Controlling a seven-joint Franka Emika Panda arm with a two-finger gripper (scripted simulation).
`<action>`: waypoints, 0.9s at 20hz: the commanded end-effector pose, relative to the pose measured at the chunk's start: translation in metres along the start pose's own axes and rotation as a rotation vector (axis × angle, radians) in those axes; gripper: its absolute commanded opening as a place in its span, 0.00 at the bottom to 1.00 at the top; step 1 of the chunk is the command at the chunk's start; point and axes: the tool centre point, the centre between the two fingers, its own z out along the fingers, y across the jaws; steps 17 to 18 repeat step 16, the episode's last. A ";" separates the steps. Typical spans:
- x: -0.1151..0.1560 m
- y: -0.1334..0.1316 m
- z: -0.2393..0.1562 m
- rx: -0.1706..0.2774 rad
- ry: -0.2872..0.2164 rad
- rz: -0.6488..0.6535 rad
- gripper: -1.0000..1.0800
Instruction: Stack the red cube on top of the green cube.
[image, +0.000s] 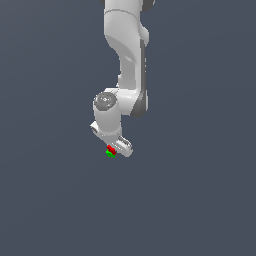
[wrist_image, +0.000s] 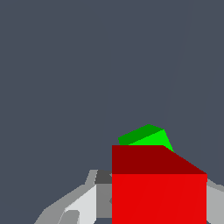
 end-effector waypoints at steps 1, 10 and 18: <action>0.003 0.009 0.004 0.001 0.001 -0.002 0.00; 0.005 0.013 0.006 0.001 0.001 -0.002 0.96; 0.005 0.013 0.006 0.001 0.001 -0.002 0.96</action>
